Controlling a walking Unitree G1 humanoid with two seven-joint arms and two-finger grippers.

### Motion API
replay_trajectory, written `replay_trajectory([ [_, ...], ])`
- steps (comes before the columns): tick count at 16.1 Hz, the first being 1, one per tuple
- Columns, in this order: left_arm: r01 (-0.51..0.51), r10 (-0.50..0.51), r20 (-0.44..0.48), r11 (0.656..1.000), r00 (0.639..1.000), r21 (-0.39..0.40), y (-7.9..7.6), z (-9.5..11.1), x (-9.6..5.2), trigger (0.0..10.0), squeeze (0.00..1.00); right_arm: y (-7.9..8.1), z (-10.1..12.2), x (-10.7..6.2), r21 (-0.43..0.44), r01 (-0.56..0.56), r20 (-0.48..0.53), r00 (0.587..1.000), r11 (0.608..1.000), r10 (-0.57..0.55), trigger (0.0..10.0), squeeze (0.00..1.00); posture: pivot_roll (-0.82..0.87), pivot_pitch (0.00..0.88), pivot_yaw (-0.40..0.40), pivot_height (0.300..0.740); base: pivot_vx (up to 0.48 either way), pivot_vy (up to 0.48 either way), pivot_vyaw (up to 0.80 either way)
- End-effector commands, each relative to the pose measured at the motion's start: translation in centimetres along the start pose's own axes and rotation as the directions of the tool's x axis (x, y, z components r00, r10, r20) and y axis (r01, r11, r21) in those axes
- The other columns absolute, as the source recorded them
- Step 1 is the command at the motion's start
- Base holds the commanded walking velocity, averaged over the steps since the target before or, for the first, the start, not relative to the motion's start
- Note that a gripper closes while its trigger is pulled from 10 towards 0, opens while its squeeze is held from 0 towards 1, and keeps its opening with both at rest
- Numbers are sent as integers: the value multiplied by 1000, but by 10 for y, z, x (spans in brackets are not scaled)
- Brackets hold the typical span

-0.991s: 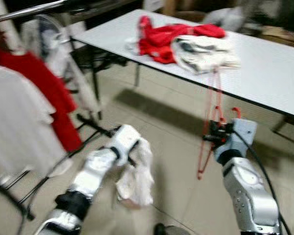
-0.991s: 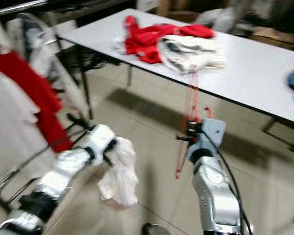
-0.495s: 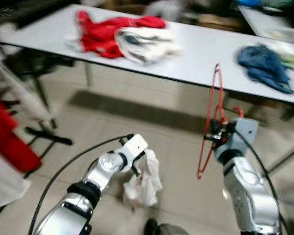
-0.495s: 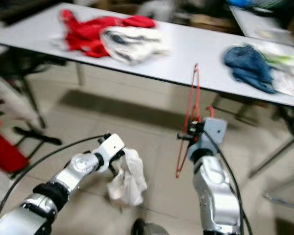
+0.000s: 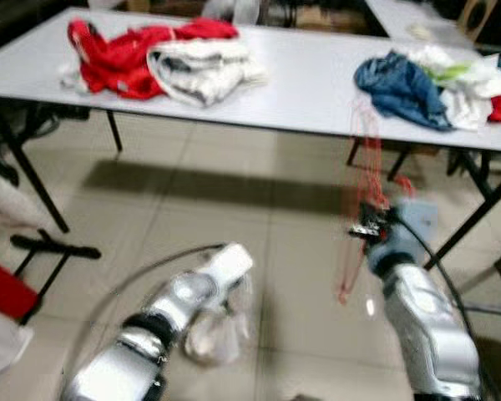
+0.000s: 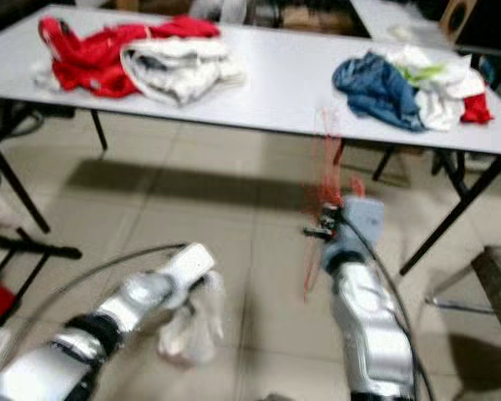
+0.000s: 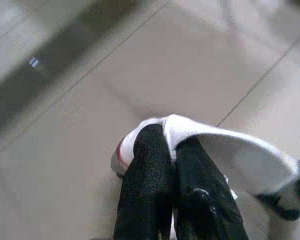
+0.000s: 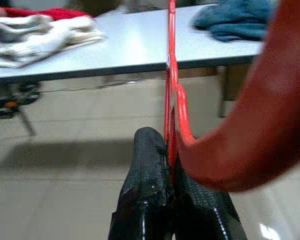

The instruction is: Hang hanger

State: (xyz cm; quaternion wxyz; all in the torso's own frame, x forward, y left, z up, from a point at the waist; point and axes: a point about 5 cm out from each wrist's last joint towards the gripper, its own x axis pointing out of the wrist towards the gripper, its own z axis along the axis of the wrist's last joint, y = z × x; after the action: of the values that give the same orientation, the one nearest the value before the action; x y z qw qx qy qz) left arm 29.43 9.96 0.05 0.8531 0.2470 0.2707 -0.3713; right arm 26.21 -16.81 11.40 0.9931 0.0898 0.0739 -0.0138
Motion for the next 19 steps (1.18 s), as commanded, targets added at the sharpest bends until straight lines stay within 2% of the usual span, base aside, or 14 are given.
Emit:
replay_trajectory([
  [1,-14,15,-21,999,1000,32,8,-2,-3,10000,0,5,5,0,4,-19,24,1000,1000,19,10000,0,-12,17,-38,740,0,0,-800],
  [4,-26,26,14,999,1000,48,12,8,-2,10000,0,5,6,0,2,-22,28,999,1000,22,10000,0,-17,10,-33,740,0,0,-800],
  [5,-39,36,64,999,997,38,14,16,-2,10000,0,4,7,0,1,-19,31,999,1000,19,10000,0,-19,10,-28,740,0,0,-800],
  [6,-62,61,164,998,985,-1,19,29,-4,10000,0,3,8,-1,3,-13,36,999,1000,13,10000,0,-19,10,-21,740,0,0,-800],
  [7,-109,131,298,990,946,-91,26,44,-11,10000,0,2,9,-2,3,-8,41,999,1000,7,10000,0,-19,12,-18,740,0,0,-800],
  [8,-137,187,364,978,913,-160,32,52,-17,10000,0,2,10,-3,4,-6,43,999,1000,6,10000,0,-18,13,-17,740,0,0,-800],
  [9,-187,290,459,948,840,-257,43,65,-33,10000,0,2,11,-4,3,-5,47,999,1000,5,10000,0,-15,16,-16,740,0,0,-800],
  [10,-239,387,509,912,769,-333,51,74,-54,10000,0,2,12,-6,1,-7,49,999,1000,7,10000,0,5,22,-25,740,0,0,-800],
  [11,-289,460,533,881,710,-375,55,80,-76,10000,0,3,11,-7,-2,-19,42,999,1000,19,10000,0,17,27,-33,740,0,0,-800],
  [13,-326,526,517,842,676,-430,59,78,-91,10000,0,7,8,-6,-8,-39,35,999,999,39,10000,0,26,30,-38,740,0,0,-400],
  [16,-390,591,473,799,653,-459,60,75,-115,10000,0,13,9,-5,-59,-68,38,997,996,70,10000,0,29,27,-35,740,0,0,0],
  [17,-403,609,456,784,649,-472,61,74,-120,10000,0,14,11,-5,-121,-65,49,996,991,71,10000,0,25,23,-31,740,0,0,0],
  [19,-403,613,447,779,652,-481,62,75,-121,10000,0,15,11,-4,-151,-68,50,996,986,77,10000,0,22,19,-27,740,0,0,0],
])
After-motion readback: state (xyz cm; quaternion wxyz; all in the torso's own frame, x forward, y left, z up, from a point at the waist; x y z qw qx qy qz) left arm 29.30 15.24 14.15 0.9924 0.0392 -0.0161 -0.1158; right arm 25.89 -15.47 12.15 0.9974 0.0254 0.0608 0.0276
